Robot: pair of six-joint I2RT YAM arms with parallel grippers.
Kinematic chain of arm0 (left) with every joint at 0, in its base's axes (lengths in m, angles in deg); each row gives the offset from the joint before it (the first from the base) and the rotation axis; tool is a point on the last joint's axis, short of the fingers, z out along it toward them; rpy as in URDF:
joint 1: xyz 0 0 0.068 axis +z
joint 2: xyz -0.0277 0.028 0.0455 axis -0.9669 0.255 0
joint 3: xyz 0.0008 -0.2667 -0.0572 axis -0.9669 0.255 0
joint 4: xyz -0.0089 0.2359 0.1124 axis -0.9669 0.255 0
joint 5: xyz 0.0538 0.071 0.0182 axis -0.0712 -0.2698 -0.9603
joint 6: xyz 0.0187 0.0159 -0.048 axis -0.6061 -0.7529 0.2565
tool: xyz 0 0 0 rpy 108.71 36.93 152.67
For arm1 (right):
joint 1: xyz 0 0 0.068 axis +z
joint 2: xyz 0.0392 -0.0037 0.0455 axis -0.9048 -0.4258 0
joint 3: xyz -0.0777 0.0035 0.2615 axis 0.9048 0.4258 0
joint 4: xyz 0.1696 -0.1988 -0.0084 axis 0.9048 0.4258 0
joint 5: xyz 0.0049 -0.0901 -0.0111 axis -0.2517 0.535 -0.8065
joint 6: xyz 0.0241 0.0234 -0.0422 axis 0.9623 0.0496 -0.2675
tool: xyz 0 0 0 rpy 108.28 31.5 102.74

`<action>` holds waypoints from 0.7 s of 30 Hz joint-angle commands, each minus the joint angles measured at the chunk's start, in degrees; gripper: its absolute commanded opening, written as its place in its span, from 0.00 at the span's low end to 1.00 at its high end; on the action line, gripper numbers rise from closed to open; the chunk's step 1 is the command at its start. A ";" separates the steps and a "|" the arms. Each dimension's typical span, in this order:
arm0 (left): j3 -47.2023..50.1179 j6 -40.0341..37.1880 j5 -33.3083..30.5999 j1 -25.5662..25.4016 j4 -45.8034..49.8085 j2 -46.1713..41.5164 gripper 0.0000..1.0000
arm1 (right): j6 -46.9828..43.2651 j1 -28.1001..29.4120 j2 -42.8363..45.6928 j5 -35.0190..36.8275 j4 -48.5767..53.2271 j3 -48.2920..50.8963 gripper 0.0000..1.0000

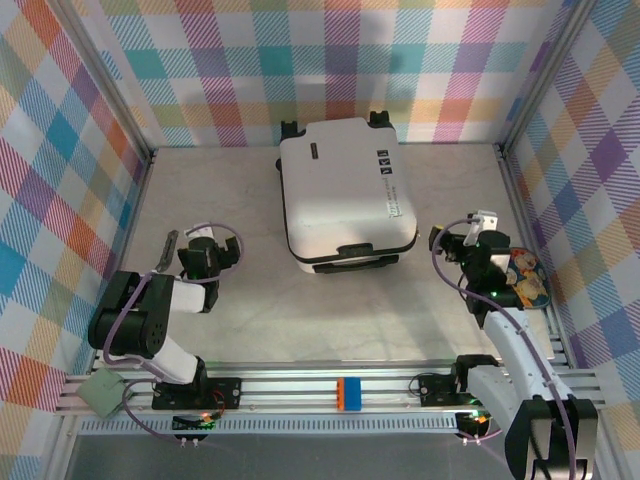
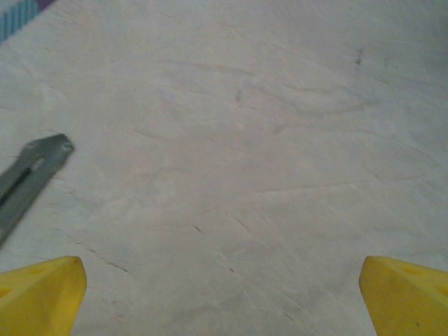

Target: Pack the luggage

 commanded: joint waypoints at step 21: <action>-0.45 -2.10 1.36 -0.10 -6.12 0.40 1.00 | -7.25 -1.37 -37.72 -14.37 -46.57 5.54 0.99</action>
